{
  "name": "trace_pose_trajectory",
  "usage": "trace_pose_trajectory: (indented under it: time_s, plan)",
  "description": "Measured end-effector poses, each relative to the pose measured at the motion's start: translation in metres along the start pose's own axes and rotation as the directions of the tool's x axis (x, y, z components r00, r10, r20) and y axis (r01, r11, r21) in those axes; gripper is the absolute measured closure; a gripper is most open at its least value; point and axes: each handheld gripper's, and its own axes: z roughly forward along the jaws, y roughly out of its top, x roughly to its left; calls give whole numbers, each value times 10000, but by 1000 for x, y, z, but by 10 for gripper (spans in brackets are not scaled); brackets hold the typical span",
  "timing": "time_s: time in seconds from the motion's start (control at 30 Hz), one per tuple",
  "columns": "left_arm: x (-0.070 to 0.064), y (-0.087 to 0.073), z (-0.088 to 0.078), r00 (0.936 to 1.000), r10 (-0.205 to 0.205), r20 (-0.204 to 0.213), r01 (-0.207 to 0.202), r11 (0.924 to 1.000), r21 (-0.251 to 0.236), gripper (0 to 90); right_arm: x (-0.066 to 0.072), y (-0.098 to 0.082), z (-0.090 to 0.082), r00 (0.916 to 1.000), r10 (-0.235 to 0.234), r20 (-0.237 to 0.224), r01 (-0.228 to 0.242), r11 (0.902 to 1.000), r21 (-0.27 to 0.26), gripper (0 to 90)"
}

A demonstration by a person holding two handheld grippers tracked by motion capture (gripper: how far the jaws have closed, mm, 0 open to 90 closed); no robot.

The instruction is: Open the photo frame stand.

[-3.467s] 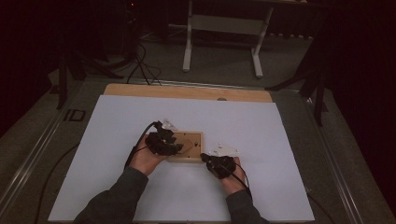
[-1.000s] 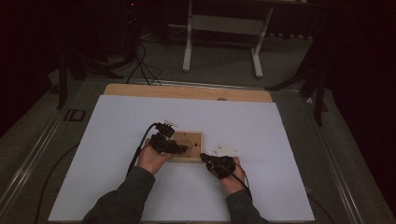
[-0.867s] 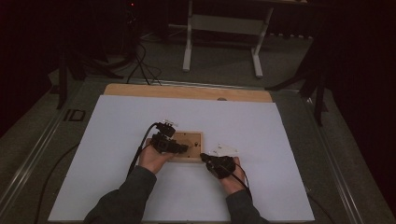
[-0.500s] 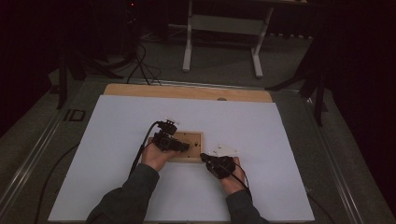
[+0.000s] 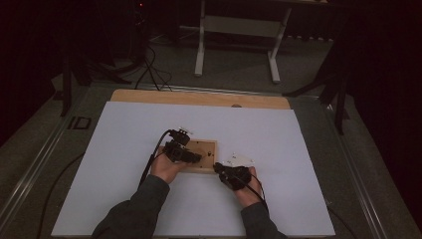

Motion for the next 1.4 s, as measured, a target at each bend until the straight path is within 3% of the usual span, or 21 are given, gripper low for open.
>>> trace_pose_trajectory:
  time_s: [0.17, 0.33, 0.67, 0.93, 1.3, 1.4]
  plan:
    - [-6, -2, -2, 9986, 469, -242, -471, 9988, -107, 535, -2, 0, -1, 10000, 36, 65, -36, 10000, 72, 770]
    - [-14, -8, -6, 9931, 1020, -579, -1036, 9943, -242, 536, -5, 2, -4, 9998, 194, -29, -194, 9998, 34, 723]
    - [-24, -27, -11, 9749, 1903, -1161, -2002, 9764, -806, 536, -10, 6, -11, 9986, 472, -225, -475, 9988, -135, 664]
    - [-33, -48, -17, 9522, 2571, -1649, -2788, 9522, -1252, 538, -13, 10, -14, 9967, 693, -422, -708, 9969, -333, 617]
    - [-38, -75, -20, 9167, 3306, -2246, -3738, 9080, -1892, 540, -15, 13, -14, 9918, 945, -860, -987, 9941, -455, 560]
    - [-39, -80, -21, 9108, 3439, -2285, -3892, 8999, -1966, 541, -15, 14, -13, 9903, 1017, -948, -1067, 9931, -492, 550]
